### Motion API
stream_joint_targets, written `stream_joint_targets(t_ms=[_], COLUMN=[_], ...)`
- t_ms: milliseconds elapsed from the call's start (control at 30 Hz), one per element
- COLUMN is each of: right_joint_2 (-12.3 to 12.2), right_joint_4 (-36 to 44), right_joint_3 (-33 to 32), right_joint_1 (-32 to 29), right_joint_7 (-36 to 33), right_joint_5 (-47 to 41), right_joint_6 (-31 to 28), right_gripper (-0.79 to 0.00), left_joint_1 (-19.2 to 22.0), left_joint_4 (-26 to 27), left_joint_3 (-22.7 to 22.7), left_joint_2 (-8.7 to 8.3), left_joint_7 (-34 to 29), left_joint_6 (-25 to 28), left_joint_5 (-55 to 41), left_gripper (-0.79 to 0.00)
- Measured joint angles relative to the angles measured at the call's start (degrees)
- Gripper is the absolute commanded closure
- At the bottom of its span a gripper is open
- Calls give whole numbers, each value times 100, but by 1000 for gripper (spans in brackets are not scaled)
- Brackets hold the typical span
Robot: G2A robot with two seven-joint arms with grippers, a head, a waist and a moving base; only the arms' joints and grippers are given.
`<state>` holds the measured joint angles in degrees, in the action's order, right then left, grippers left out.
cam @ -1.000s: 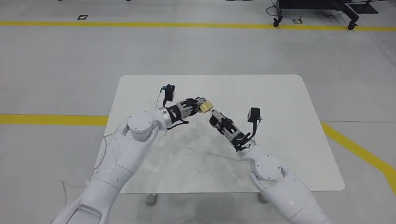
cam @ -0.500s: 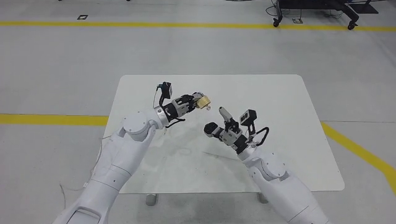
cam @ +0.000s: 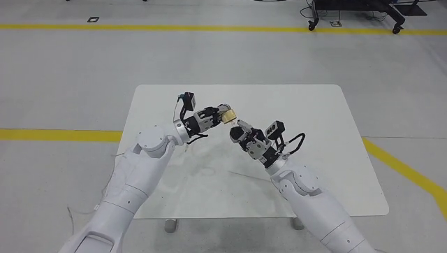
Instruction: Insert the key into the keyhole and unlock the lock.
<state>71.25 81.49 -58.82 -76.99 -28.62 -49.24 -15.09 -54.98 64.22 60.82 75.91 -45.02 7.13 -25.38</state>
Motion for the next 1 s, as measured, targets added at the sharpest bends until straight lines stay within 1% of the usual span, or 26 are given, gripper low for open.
stream_joint_targets(t_ms=[333,767,900,1000], right_joint_2=[91,163,184,200], right_joint_4=[-123,-128,-135,-134], right_joint_3=[51,36,32,33], right_joint_1=[119,95,112,110], right_joint_7=[-84,-144,-85,-45], right_joint_5=[-102,4,69,127], right_joint_6=[13,-5,17,17], right_gripper=[0,-12,-74,-89], left_joint_1=[24,23,22,22], left_joint_4=[-50,-47,-42,-44], left_joint_3=[-6,-29,-39,-35], left_joint_2=[13,30,35,36], left_joint_7=[-78,-87,-96,-103], left_joint_6=[16,-13,-26,-29], left_joint_5=[-38,-44,-43,-44], left_gripper=[0,0,0,0])
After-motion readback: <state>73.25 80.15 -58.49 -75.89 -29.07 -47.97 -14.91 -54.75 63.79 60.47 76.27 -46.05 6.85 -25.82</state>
